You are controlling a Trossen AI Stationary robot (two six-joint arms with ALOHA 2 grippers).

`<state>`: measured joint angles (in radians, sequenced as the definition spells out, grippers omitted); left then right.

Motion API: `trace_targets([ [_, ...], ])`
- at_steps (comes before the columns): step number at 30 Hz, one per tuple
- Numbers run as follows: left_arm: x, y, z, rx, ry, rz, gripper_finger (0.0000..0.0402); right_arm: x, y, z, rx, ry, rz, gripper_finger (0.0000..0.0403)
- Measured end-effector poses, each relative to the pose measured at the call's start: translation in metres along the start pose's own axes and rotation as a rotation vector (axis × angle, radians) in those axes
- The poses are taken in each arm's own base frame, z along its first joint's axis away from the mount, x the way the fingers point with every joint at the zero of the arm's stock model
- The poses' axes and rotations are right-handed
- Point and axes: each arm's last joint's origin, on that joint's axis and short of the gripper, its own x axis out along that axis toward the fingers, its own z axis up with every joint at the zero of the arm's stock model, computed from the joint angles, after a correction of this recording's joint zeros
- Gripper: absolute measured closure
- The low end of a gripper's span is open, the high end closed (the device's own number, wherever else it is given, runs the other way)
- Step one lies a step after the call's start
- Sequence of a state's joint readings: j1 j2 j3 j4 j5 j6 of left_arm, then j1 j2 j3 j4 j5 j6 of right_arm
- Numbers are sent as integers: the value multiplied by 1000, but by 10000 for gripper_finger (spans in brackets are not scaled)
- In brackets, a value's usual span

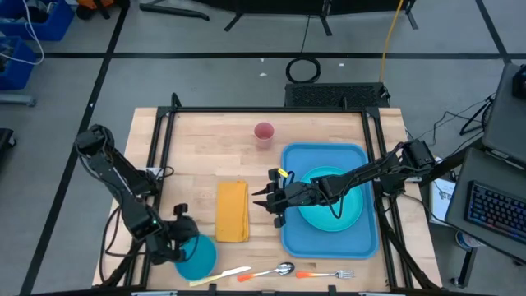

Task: Set up tray
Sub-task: Put the bowl on the blue plate on the blue tray

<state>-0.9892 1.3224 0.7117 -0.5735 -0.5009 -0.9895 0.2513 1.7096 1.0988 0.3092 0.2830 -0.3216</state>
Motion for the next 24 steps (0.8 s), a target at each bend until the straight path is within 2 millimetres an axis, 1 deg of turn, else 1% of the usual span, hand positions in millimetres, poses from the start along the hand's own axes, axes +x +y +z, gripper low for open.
trace_targets([
  [5, 2, 7, 8, -22, -78, 66, 393, -2, 5, 3, -42, -15, 8, 298],
  [8, 1, 13, 16, -46, -152, 117, 393, -4, 10, 7, -82, -35, 7, 298],
  [10, -1, 19, 23, -78, -192, 144, 393, -8, 14, 11, -109, -44, -23, 298],
  [15, -4, 40, 43, -158, -239, 188, 393, -27, 21, 29, -163, -77, -132, 298],
  [19, -4, 60, 62, -211, -256, 211, 393, -43, 31, 42, -180, -110, -161, 298],
  [21, -3, 69, 73, -238, -273, 193, 393, -50, 37, 46, -191, -112, -186, 298],
  [24, -1, 82, 92, -259, -297, 106, 393, -59, 43, 50, -218, -88, -255, 298],
])
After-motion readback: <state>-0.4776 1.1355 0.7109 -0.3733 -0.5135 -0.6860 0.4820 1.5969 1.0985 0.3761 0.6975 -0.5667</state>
